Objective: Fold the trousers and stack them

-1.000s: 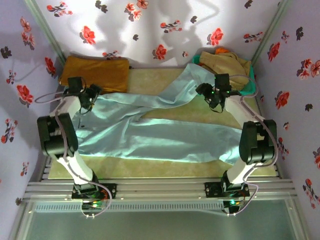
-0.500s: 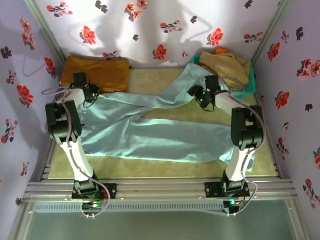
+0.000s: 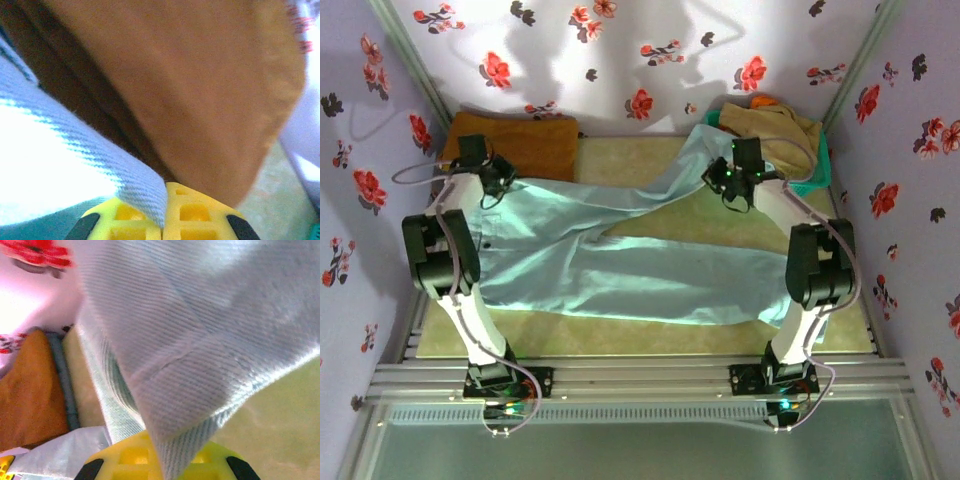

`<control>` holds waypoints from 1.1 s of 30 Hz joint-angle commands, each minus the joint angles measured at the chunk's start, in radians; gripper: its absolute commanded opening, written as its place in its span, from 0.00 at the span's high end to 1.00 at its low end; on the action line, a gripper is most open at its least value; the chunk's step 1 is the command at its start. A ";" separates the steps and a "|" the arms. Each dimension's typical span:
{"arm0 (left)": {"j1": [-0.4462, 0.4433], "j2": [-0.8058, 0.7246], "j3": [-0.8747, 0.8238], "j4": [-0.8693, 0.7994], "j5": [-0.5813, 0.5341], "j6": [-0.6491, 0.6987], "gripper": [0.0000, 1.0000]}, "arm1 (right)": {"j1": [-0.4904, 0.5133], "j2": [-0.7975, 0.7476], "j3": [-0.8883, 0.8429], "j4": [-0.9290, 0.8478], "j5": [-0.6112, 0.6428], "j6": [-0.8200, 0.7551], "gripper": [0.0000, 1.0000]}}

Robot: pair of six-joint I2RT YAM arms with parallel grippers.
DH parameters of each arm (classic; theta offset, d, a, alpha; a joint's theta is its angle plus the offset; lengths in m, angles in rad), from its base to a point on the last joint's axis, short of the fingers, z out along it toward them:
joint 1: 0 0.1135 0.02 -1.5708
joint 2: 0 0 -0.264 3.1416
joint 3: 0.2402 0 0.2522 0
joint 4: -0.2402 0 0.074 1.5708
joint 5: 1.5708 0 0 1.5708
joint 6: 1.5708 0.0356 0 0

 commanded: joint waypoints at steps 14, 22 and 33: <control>0.041 -0.324 0.111 -0.170 0.124 0.113 1.00 | -0.097 -0.301 0.050 -0.060 0.018 -0.049 1.00; 0.050 -0.515 -0.044 -0.163 0.084 0.098 1.00 | -0.097 -0.418 -0.039 -0.069 0.007 -0.042 1.00; 0.051 -0.989 -0.288 -0.358 0.058 0.125 1.00 | -0.022 -0.906 -0.222 -0.320 0.128 -0.103 1.00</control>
